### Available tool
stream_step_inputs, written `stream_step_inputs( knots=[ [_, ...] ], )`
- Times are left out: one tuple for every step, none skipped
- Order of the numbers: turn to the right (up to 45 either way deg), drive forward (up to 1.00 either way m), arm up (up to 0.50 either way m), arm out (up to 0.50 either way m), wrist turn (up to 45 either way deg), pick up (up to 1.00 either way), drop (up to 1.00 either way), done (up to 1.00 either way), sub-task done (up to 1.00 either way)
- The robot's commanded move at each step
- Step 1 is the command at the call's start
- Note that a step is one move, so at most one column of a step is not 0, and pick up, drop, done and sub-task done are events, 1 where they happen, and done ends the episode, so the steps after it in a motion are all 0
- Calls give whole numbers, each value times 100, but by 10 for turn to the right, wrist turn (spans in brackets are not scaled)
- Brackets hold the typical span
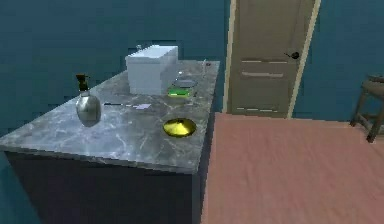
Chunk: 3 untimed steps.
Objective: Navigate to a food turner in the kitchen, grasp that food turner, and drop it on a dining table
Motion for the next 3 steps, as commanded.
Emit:
stream_step_inputs(
  knots=[
    [-210, 0, 0, 0, 0, 0, 0, 0, 0],
    [0, 25, 0, 0, 0, 0, 0, 0, 0],
    [-450, 0, 0, 0, 0, 0, 0, 0, 0]
  ],
)
